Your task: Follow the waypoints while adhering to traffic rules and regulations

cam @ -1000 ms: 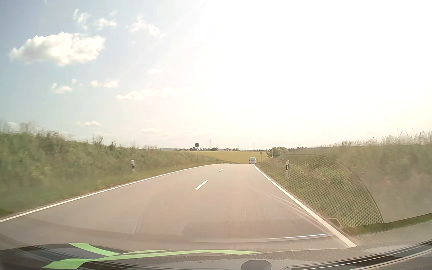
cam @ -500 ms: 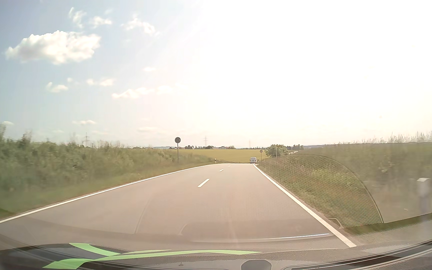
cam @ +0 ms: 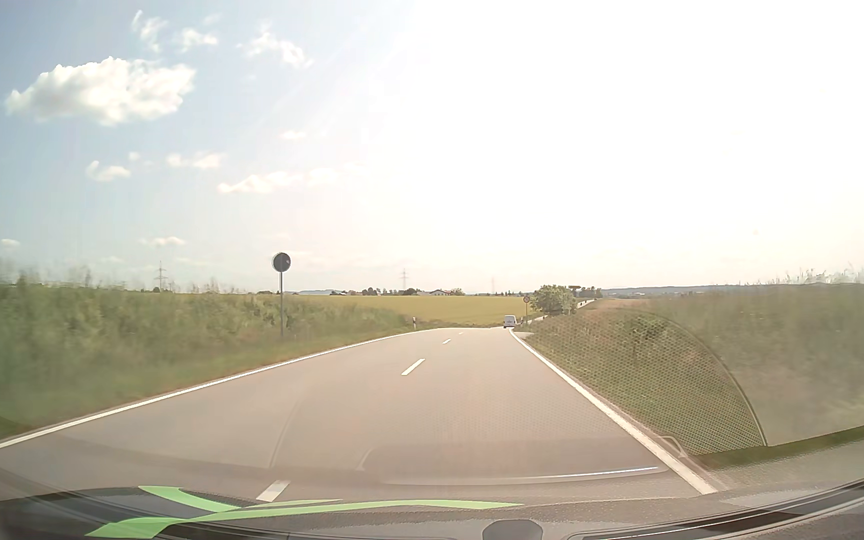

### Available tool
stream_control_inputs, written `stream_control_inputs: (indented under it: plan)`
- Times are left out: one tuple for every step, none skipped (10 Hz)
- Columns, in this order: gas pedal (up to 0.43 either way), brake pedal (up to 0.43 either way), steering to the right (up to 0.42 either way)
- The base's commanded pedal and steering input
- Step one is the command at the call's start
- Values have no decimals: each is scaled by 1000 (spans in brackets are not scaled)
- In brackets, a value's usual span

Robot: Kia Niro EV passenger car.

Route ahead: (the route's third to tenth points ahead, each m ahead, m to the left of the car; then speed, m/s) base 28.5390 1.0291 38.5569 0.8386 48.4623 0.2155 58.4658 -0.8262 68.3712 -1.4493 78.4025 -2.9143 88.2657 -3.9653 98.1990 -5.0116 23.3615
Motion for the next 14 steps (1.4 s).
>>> stream_control_inputs:
  plan:
    - [0, 0, 5]
    - [0, 0, 5]
    - [0, 0, 5]
    - [0, 0, 5]
    - [0, 0, 5]
    - [0, 0, 5]
    - [0, 0, 5]
    - [0, 0, 6]
    - [0, 0, 8]
    - [0, 0, 10]
    - [0, 0, 10]
    - [0, 0, 10]
    - [0, 0, 10]
    - [0, 0, 10]
